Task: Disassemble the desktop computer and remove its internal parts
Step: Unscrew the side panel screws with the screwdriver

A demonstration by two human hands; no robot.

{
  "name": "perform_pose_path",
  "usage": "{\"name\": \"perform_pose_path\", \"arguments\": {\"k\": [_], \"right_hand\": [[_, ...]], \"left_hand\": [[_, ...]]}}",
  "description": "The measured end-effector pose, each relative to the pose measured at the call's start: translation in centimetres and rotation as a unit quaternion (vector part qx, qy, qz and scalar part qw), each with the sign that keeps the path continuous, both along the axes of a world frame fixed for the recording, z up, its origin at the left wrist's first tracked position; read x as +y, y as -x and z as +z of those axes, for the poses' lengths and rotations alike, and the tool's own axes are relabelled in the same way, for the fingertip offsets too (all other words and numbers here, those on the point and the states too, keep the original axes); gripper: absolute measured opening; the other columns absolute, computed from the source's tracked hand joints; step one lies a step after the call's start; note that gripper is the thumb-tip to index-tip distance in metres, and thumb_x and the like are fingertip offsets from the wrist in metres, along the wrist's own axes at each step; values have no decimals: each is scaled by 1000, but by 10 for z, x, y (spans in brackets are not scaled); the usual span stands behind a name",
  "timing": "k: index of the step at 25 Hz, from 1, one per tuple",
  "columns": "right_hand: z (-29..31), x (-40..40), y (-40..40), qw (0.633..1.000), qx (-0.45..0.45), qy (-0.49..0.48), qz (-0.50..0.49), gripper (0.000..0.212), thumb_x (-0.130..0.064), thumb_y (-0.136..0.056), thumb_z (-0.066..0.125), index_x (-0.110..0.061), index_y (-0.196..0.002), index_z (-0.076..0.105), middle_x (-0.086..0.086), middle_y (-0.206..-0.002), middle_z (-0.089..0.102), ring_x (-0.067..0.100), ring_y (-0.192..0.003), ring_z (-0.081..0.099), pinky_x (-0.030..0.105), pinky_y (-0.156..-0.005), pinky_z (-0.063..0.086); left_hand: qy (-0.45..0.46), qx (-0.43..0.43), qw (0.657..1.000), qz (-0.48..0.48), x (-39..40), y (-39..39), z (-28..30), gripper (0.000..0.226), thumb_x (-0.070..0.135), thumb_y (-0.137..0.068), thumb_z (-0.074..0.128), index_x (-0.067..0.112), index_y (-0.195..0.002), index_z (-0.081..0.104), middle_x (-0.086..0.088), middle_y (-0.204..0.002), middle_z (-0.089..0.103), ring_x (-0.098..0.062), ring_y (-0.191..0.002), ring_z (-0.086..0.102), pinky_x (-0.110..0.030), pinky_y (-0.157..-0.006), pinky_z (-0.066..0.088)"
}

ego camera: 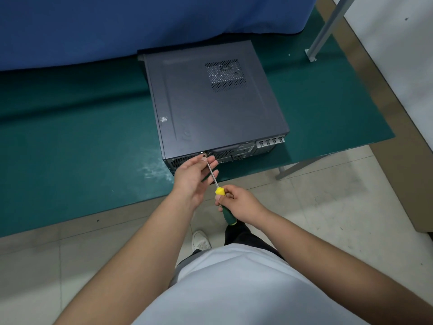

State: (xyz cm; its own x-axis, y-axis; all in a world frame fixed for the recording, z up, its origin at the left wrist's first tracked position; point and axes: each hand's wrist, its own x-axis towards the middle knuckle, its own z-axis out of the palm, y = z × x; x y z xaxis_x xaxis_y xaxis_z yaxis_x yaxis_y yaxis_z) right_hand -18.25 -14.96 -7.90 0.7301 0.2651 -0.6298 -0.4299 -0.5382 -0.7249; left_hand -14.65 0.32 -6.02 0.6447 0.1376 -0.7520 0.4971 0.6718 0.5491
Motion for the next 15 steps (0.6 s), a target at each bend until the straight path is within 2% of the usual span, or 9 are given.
{"name": "perform_pose_path", "arguments": {"k": [2, 5, 8, 15], "right_hand": [[1, 2, -2, 1000, 9, -16, -5, 5, -25, -100, 62, -24, -96, 63, 8, -99, 76, 18, -87, 74, 45, -98, 53], [1, 3, -2, 999, 17, -27, -5, 6, -25, -101, 62, -26, -96, 63, -1, -93, 76, 10, -79, 72, 42, -96, 55], [1, 2, -4, 999, 21, -34, -7, 6, -24, -101, 62, -28, -97, 63, -5, -89, 75, 10, -78, 71, 41, -95, 54], [3, 7, -2, 999, 19, -48, -6, 5, -22, -100, 64, -20, -95, 63, 4, -89, 76, 14, -75, 72, 42, -90, 56]], "left_hand": [[-2, 5, 1000, -4, 3, -2, 0, 12, 3, -102, 59, 7, -112, 64, -11, -100, 79, -23, -95, 78, -36, -72, 64], [-8, 12, 1000, 2, 2, -3, 1, 12, 3, -102, 60, 6, -112, 65, -11, -99, 80, -22, -94, 78, -35, -71, 64], [-24, 15, 1000, 7, -1, -4, 1, 13, 5, -102, 59, 5, -113, 65, -10, -98, 80, -21, -93, 78, -34, -70, 64], [-57, 9, 998, 5, -2, -2, 2, 13, 6, -103, 58, 4, -114, 65, -9, -97, 80, -21, -93, 78, -31, -73, 62]]}}
